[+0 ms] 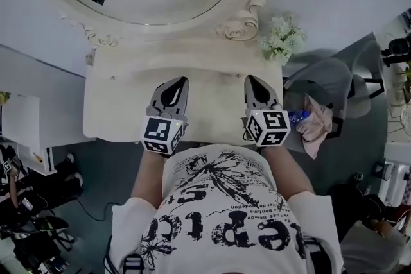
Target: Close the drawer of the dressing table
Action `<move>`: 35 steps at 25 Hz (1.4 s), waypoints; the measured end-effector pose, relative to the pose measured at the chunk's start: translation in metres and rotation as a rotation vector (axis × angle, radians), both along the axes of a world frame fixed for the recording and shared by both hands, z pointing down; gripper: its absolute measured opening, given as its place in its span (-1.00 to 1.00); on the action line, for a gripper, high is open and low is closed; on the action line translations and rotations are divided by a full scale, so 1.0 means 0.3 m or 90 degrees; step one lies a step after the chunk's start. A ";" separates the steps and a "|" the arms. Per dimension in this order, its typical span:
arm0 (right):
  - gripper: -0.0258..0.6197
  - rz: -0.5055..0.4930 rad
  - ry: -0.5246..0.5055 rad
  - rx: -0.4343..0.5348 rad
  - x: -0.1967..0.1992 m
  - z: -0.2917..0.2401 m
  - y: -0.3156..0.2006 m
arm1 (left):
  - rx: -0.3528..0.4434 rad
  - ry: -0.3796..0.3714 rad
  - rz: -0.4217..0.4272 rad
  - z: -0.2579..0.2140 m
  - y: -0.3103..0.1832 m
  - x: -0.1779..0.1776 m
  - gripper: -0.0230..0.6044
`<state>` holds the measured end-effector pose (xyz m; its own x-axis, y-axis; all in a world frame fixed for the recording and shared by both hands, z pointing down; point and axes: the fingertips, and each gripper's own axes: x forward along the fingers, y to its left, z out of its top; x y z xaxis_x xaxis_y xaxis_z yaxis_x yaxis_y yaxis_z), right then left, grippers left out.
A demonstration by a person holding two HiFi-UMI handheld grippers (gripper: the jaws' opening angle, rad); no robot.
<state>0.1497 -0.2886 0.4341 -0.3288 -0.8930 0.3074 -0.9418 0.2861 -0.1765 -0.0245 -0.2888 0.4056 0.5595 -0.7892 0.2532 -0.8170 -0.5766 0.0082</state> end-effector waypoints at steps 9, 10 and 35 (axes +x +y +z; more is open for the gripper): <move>-0.87 -0.024 0.024 0.110 -0.030 -0.143 0.071 | 0.043 0.006 0.010 -0.099 0.015 0.011 -0.87; -0.87 -0.027 0.023 0.111 -0.033 -0.142 0.074 | 0.042 0.007 0.009 -0.098 0.018 0.010 -0.86; -0.87 -0.069 0.042 0.135 -0.073 -0.151 0.104 | 0.006 0.007 -0.010 -0.076 0.066 0.058 -0.86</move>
<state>0.1278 -0.2575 0.3887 -0.4111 -0.9006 0.1411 -0.9113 0.4096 -0.0411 -0.0069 -0.2691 0.3828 0.5502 -0.7998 0.2401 -0.8254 -0.5644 0.0117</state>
